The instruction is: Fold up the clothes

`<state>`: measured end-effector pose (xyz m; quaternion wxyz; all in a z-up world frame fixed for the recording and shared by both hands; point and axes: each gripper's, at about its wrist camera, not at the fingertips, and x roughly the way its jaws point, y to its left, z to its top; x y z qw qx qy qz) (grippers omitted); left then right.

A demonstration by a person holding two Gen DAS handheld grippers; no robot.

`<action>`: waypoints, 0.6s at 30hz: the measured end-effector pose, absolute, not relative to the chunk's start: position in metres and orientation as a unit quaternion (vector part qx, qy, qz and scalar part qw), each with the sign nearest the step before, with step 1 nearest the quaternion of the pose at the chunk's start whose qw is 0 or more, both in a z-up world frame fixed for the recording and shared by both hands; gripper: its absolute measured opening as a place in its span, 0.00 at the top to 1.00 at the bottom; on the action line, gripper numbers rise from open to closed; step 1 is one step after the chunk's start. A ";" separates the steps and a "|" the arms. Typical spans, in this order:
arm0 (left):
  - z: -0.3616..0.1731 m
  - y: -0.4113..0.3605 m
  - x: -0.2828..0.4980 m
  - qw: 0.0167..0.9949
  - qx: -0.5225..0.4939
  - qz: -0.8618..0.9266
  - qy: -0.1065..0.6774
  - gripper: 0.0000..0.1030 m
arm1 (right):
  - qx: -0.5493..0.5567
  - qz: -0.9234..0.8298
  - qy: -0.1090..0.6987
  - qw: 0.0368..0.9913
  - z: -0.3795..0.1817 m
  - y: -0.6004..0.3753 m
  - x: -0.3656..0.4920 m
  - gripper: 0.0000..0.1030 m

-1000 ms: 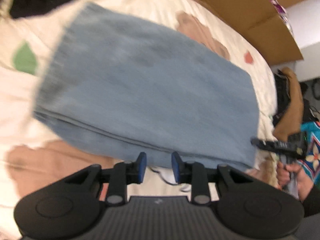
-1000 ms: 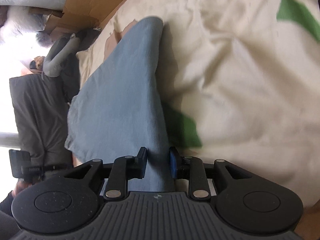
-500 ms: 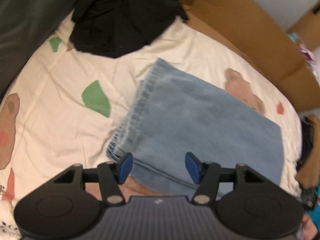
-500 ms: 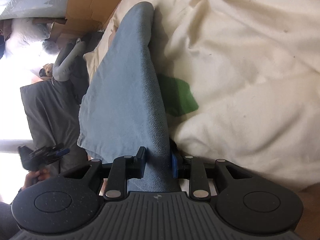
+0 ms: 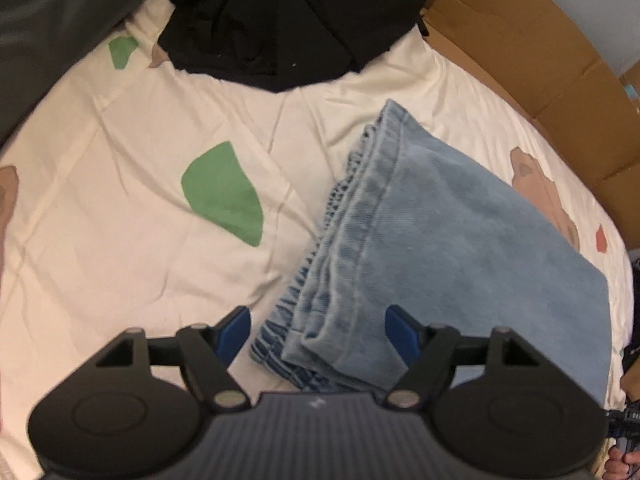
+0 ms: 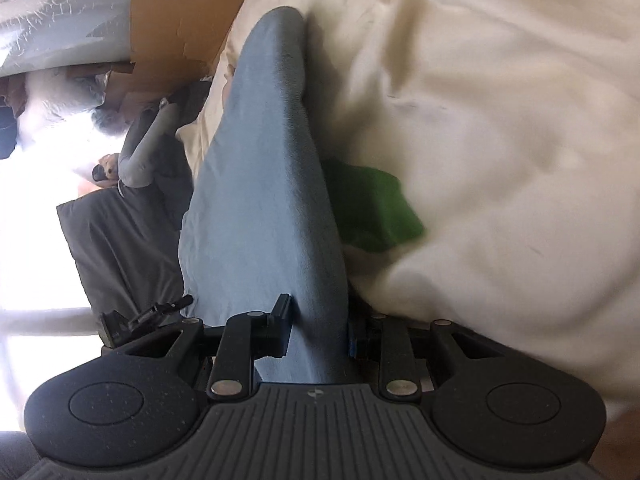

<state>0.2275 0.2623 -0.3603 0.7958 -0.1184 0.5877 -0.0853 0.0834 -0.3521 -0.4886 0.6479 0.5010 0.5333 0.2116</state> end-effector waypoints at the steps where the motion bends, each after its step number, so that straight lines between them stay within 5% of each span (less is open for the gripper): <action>1: -0.365 0.265 0.226 0.795 -0.130 -0.087 0.586 0.26 | 0.498 0.213 0.534 0.649 -0.488 -0.349 0.087 0.73; 15: -0.384 0.270 0.216 0.810 -0.174 -0.089 0.554 0.16 | 0.486 0.217 0.520 0.668 -0.483 -0.339 0.113 0.74; 17: -0.383 0.270 0.215 0.812 -0.168 -0.097 0.550 0.21 | 0.482 0.212 0.517 0.675 -0.481 -0.338 0.114 0.91; 18: -0.383 0.270 0.215 0.812 -0.170 -0.101 0.549 0.23 | 0.478 0.209 0.516 0.680 -0.479 -0.337 0.113 0.91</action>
